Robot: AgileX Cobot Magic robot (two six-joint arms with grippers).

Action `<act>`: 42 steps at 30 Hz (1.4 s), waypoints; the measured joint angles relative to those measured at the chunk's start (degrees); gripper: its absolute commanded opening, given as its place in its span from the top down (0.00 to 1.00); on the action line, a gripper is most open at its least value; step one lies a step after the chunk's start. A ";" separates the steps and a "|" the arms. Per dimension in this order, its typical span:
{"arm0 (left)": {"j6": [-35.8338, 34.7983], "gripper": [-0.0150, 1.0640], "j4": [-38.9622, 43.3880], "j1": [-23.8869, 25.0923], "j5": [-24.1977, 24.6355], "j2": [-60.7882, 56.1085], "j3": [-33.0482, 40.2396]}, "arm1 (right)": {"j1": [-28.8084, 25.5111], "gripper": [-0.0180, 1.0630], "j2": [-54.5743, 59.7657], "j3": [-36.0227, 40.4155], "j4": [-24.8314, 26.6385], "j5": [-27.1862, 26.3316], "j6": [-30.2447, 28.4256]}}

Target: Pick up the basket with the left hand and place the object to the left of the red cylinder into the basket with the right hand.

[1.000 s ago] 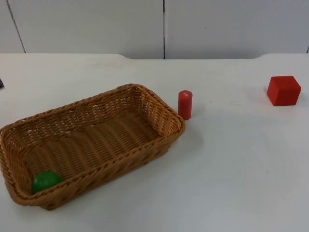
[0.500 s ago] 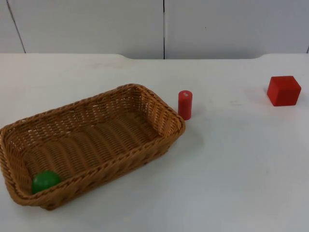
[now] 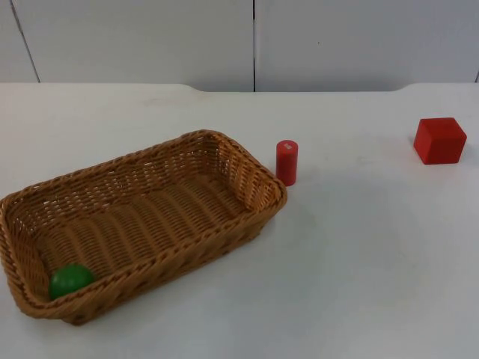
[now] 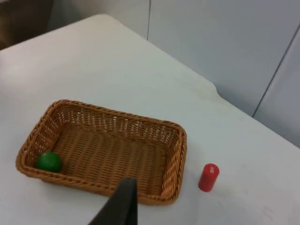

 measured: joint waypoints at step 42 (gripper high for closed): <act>-32.42 0.01 40.24 -0.21 19.39 -43.67 20.65 | 0.00 0.01 -51.67 24.72 -0.03 28.03 2.35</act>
